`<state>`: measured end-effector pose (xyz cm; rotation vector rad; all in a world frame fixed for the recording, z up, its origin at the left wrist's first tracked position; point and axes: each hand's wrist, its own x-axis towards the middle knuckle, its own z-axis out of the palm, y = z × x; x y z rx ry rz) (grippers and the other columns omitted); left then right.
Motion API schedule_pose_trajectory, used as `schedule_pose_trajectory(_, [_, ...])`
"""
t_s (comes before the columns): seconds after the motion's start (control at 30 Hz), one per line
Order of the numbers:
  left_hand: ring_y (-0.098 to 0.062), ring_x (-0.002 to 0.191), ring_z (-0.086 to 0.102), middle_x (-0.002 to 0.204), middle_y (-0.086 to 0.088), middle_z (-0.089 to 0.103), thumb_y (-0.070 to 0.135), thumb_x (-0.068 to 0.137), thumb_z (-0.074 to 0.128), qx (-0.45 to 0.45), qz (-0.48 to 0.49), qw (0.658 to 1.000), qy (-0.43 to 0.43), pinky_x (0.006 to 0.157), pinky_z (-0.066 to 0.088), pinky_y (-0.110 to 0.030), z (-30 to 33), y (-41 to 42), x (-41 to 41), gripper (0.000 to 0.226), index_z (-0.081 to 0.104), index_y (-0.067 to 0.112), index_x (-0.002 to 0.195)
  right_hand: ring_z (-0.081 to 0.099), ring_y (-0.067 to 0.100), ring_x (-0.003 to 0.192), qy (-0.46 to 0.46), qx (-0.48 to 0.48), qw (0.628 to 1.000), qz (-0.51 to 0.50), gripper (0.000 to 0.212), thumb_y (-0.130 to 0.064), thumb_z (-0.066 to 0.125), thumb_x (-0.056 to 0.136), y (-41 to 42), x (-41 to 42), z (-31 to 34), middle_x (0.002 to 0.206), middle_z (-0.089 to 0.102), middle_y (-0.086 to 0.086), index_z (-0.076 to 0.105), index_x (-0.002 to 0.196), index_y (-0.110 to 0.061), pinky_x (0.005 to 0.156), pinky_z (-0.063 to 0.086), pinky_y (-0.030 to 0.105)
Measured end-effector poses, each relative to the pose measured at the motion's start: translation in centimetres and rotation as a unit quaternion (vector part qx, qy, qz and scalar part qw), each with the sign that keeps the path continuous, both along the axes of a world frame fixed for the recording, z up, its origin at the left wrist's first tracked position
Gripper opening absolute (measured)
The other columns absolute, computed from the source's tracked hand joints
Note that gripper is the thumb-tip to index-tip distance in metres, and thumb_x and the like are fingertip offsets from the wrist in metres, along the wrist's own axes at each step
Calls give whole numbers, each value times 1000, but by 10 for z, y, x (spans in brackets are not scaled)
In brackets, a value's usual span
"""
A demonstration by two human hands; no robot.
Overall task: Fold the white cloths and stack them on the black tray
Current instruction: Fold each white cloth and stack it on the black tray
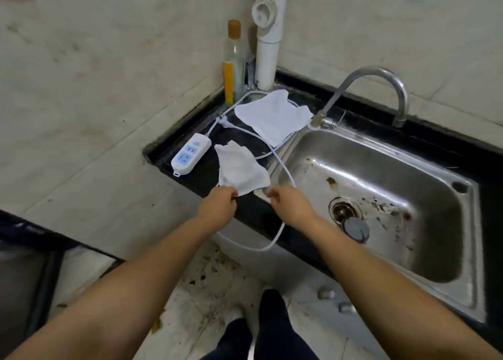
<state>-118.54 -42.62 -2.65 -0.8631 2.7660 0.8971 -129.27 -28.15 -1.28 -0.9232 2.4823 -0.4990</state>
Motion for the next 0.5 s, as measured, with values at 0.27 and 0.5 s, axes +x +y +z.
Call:
schedule_pose_trajectory(0.27, [-23, 126, 37, 134, -4, 43, 24, 93, 49, -150, -67, 984, -68, 102, 32, -32, -36, -15, -18, 40, 45, 18, 132, 50, 34, 112, 66, 53, 988, 130, 32, -10, 50, 91, -49, -52, -45, 125, 46, 16, 55, 122, -8, 98, 42, 40])
schedule_pose_trajectory(0.5, [-23, 109, 46, 118, -8, 53, 19, 96, 43, -122, -49, 991, -22, 92, 36, -30, -31, -23, -31, 21, 57, 10, 108, 49, 31, 114, 105, 58, 984, 134, 23, -18, 44, 94, -52, -66, -36, 119, 53, 12, 56, 109, -5, 94, 42, 39])
